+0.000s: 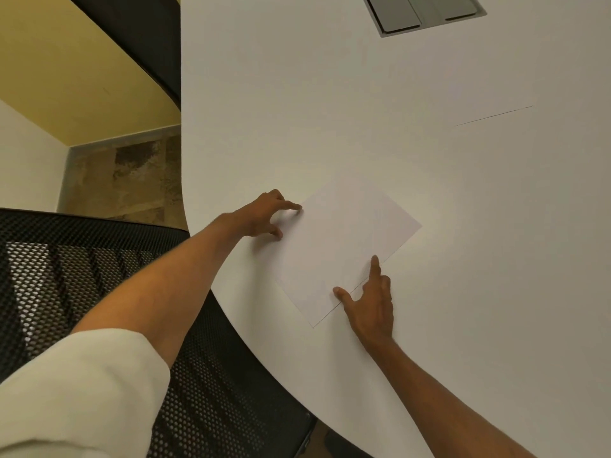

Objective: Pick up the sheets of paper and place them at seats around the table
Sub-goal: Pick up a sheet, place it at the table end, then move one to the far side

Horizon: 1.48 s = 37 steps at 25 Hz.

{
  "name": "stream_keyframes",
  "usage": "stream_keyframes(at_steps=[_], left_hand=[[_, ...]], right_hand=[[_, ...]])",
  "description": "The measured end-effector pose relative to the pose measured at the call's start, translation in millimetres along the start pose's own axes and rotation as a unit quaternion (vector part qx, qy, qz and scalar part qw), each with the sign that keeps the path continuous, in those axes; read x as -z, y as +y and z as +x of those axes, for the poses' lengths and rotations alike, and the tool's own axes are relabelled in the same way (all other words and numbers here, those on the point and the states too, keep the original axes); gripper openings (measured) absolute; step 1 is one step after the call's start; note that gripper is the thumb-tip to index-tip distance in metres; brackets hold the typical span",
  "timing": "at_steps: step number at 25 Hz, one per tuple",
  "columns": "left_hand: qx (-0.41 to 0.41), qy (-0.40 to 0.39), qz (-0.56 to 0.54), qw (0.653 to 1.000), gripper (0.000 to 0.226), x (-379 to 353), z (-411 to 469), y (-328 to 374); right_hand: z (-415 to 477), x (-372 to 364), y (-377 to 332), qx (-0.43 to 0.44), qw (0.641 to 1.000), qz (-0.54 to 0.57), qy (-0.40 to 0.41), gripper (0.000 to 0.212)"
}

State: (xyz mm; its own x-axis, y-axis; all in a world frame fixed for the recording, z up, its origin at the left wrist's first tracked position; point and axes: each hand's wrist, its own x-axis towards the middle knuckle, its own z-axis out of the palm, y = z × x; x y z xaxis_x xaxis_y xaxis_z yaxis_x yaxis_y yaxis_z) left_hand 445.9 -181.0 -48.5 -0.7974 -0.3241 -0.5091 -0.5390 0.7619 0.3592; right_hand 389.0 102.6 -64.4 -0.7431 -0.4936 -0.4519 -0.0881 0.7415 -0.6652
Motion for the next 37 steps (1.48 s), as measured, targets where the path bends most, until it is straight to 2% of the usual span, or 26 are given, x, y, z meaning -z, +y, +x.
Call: stream_keyframes(at_steps=[3, 7, 16, 34, 37], left_hand=[[0.002, -0.032, 0.023, 0.999, 0.074, 4.1, 3.4, -4.4], [-0.005, -0.036, 0.053, 0.998, 0.075, 4.4, 6.7, -3.9], [-0.011, -0.005, 0.065, 0.998, 0.078, 0.7, 10.2, -3.0], [0.020, 0.015, 0.012, 1.000, 0.081, 5.0, 7.6, 2.2], [0.012, 0.072, -0.043, 0.996, 0.069, 5.5, 4.2, 2.7]], right_hand=[[0.3, 0.3, 0.8, 0.012, 0.997, -0.064, -0.027, 0.095], [1.7, -3.3, 1.8, 0.012, 0.996, -0.087, -0.030, 0.094], [1.2, -5.4, 3.9, 0.011, 0.996, -0.081, -0.020, 0.095], [0.6, -2.6, 7.8, 0.036, 0.999, -0.019, -0.015, 0.095], [1.2, -0.1, 10.5, 0.043, 0.999, 0.001, -0.015, 0.093]])
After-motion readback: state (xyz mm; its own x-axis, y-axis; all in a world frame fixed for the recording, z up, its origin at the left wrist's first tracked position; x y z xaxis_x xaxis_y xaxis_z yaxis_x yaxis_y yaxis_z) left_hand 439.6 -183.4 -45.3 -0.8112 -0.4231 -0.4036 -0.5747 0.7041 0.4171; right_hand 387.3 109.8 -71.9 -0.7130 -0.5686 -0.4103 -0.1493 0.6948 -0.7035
